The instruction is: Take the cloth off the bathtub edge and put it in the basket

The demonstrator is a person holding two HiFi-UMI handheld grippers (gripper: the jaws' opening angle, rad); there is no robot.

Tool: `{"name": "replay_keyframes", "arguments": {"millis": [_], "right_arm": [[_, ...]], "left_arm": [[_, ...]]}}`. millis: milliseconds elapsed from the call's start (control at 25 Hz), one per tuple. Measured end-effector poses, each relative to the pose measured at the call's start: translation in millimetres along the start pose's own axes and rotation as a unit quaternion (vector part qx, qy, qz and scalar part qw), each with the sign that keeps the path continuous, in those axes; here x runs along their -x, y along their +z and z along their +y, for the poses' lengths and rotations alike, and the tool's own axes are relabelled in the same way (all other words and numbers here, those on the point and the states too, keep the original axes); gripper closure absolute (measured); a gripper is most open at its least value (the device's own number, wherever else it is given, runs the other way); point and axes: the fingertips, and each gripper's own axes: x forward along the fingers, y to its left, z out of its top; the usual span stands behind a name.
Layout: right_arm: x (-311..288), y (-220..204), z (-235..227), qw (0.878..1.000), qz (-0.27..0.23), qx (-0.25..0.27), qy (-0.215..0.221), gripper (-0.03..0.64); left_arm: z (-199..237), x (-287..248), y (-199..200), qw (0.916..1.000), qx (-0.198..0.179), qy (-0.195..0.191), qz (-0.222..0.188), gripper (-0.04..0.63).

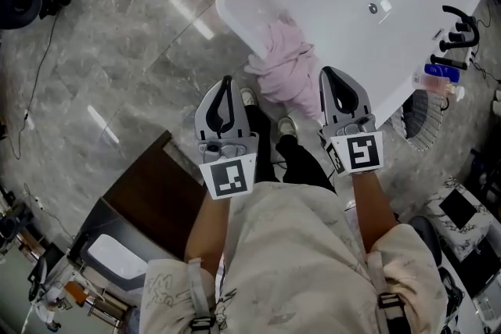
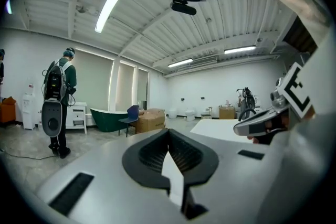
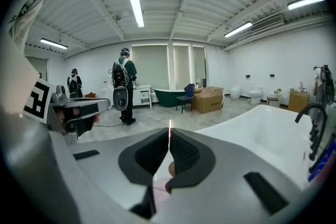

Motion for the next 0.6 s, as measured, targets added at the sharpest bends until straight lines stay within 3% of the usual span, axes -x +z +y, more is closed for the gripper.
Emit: {"name": "replay_keyframes", "arguments": {"millis": [280,600], "right_arm": [[-19.3,-76.1,9.7,0.994,0.109,-0.008,0.017,0.606],[-39.6,-169.1,29.6,0.974,0.217,-0.023,0.064,0.48]], "left_arm": [[-8.3,-13.8,-60.7,0.9969,0.02,-0.036,0.067,0.592],[-20.2,-24.1,-120.3,0.9894,0.039,-0.065,0.124,0.592]]}}
